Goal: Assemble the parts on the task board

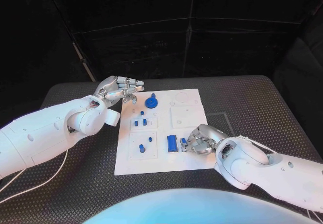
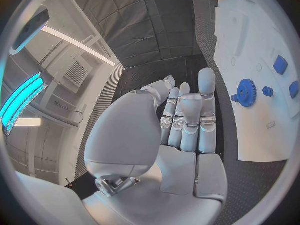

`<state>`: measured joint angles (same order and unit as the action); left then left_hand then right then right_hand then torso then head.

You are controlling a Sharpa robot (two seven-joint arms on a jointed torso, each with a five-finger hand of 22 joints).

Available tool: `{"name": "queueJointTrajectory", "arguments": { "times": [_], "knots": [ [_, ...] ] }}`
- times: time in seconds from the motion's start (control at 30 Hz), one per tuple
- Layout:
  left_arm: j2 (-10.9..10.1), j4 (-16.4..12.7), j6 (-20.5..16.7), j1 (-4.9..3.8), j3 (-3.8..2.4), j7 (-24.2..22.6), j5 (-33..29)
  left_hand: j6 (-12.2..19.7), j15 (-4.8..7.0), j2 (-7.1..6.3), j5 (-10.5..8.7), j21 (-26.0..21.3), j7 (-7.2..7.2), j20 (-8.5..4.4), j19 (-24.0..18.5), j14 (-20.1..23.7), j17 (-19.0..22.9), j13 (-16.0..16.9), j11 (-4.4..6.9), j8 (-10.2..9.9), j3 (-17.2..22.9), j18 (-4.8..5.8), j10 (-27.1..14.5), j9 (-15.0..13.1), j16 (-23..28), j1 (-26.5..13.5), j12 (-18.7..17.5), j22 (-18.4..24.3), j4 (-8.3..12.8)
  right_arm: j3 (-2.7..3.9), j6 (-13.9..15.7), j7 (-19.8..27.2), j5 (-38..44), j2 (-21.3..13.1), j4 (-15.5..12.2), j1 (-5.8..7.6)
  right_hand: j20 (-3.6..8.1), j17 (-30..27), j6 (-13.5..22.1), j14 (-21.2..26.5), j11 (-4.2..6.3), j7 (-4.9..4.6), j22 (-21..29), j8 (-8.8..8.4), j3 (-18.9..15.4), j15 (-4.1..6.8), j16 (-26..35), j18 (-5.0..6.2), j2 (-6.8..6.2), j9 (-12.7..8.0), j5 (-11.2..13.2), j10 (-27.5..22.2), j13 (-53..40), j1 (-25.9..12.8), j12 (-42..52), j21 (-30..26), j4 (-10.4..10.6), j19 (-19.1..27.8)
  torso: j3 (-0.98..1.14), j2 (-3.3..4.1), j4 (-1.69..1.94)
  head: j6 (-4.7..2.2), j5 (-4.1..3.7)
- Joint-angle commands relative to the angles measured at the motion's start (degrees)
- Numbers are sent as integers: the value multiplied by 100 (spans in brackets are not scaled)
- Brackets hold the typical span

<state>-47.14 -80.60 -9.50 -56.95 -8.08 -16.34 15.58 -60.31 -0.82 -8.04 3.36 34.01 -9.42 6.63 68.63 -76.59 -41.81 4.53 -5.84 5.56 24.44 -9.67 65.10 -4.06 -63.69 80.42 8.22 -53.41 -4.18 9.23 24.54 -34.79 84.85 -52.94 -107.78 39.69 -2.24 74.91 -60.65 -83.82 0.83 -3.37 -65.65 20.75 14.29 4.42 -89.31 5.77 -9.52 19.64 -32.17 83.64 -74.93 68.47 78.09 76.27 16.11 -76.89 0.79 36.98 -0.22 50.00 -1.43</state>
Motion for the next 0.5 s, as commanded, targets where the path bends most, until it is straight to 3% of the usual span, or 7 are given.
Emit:
{"name": "queueJointTrajectory", "arguments": {
  "times": [0.03,0.17,0.27,0.5],
  "knots": [
    [7,-10,56,-8,-5,-34,-21,24,2,53,-3,-37,-16,0,-23,39,6,-7,13,27,-22,-73,-34,8,9,1,23,8,15,2,-101,-29,-5,27,15,8,11,1429,-11,-601,-7,-21,-1,-40,-169,-12,-31,-70,29,17,-123,91,-574,-91,18,8,4,-29,1,-3,7,0,14],
    [3,-10,54,-8,-5,-30,-21,24,2,53,-3,-37,-16,0,-23,39,6,-7,13,27,-22,-73,-34,8,9,1,23,8,15,2,-128,-51,30,48,37,9,10,1413,-10,-597,-10,-22,19,-55,-369,-15,-24,-66,54,28,-117,82,-563,-160,0,-7,13,-16,3,-1,2,0,17],
    [4,-9,55,-8,-5,-28,-21,24,2,53,-3,-37,-16,0,-23,39,6,-7,13,27,-22,-73,-34,8,9,1,23,8,15,2,-134,-67,67,59,55,9,7,1395,-2,-593,-17,-28,48,-70,-520,-21,-15,-59,73,34,25,68,-546,-215,-26,-28,27,2,4,-6,-4,0,21],
    [4,-7,59,-8,-5,-20,-21,28,3,56,-4,-45,-18,-1,-22,39,8,-7,12,29,-18,-74,-39,8,8,7,29,13,21,2,-143,-68,108,75,71,9,-7,1366,15,-587,-28,-36,94,-111,-948,-32,-1,-50,136,48,845,44,-519,-371,-68,-65,42,31,4,-5,-1,0,18]
  ]
}}
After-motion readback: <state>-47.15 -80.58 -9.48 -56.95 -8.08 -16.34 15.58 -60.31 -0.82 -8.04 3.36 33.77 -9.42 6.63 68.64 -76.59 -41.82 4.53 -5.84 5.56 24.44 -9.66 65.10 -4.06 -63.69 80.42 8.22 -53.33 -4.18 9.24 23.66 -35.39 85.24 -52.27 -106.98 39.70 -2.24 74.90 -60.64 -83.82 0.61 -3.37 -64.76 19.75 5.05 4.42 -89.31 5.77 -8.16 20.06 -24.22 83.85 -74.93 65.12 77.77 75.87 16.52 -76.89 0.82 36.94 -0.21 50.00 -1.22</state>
